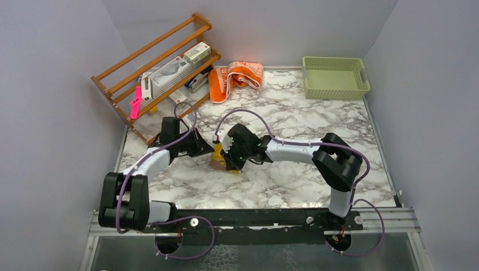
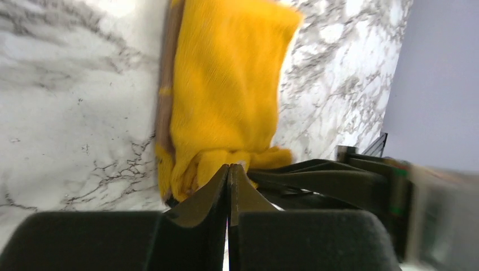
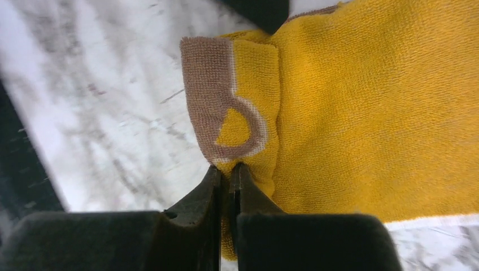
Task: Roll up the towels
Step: Roll the towel at the center of the board.
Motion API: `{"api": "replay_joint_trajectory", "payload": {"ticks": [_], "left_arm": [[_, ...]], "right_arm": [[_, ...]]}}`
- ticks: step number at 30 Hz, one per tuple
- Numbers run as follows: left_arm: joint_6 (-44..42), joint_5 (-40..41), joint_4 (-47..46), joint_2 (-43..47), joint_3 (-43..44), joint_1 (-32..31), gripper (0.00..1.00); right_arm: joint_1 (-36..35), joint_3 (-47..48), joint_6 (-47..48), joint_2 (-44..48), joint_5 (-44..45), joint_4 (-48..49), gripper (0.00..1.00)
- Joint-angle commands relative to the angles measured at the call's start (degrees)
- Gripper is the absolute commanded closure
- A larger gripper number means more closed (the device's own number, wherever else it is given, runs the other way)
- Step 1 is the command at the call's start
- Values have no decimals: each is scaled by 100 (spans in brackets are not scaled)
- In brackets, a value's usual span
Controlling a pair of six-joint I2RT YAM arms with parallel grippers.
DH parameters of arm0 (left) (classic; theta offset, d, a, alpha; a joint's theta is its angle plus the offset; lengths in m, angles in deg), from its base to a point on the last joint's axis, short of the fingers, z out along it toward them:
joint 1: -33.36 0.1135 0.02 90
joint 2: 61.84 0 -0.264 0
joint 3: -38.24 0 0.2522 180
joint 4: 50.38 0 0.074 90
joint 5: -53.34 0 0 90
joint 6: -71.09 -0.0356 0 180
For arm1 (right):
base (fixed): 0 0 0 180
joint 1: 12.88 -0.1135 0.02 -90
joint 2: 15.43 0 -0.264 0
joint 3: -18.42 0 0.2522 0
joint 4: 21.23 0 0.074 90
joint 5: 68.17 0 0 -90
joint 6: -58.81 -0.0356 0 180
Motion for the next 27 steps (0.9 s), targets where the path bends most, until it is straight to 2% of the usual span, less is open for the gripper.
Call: {"api": "replay_joint_trajectory", "payload": {"ticks": [1, 5, 9, 20, 27], "left_arm": [[-515, 197, 784, 737, 477, 57, 92], [-648, -44, 926, 1078, 467, 57, 89], [-629, -268, 970, 1203, 324, 42, 89], [-487, -265, 994, 1295, 236, 30, 89], [-451, -259, 945, 1145, 236, -40, 89]], "right_arm": [[317, 225, -530, -297, -2474, -1073, 99], [842, 486, -631, -814, -3836, -1231, 99], [1205, 1039, -775, -1358, -4664, -1552, 99], [1799, 2642, -1287, -3016, -5866, -2439, 99], [2168, 2307, -2438, -3399, -6422, -1419, 99]]}}
